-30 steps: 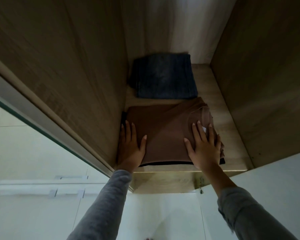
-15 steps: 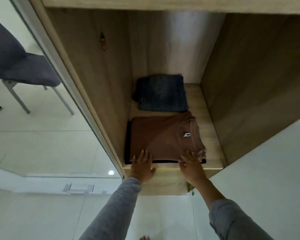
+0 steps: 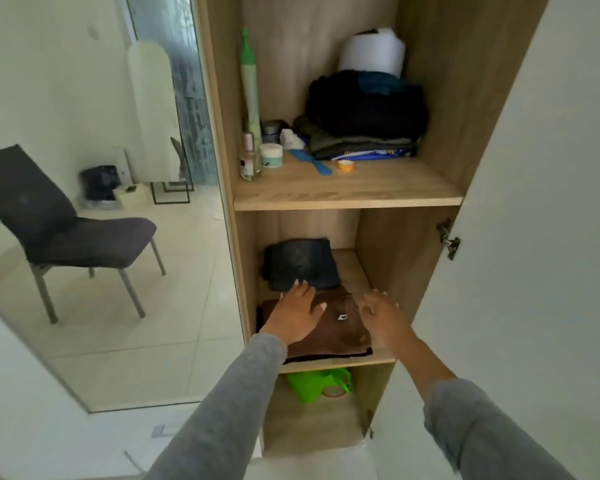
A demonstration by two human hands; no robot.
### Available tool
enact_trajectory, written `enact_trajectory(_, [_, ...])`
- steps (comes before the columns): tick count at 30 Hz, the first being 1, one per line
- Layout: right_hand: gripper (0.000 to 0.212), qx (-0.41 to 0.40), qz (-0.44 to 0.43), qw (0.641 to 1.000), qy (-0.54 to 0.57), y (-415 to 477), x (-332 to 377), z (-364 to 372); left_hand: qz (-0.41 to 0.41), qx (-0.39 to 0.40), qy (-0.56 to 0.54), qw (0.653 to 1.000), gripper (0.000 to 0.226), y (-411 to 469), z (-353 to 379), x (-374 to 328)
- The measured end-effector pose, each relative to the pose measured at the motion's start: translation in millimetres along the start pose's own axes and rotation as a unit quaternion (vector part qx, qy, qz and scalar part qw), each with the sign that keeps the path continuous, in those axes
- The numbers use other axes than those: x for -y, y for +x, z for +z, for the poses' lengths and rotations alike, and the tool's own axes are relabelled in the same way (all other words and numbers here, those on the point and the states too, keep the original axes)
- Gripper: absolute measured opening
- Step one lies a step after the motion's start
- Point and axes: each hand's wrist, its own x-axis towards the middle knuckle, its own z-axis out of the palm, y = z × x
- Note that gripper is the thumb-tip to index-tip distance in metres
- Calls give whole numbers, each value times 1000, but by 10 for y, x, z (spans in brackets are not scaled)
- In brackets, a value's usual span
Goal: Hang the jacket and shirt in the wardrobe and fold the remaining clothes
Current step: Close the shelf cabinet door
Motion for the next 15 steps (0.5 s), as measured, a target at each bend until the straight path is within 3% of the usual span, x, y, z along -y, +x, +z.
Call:
enact_trajectory(4, [44, -56, -11, 998, 22, -595, 211, -331, 42, -42, -66, 996, 58, -527, -214, -153])
enact_trajectory(9, [46, -115, -15, 993, 31, -1478, 342, -707, 83, -16, -94, 992, 59, -1256, -353, -406])
enact_trajectory(15, [48, -206, -1, 979, -12, -2207, 309, -1403, 162, -39, -142, 976, 58, -1573, -757, -1170])
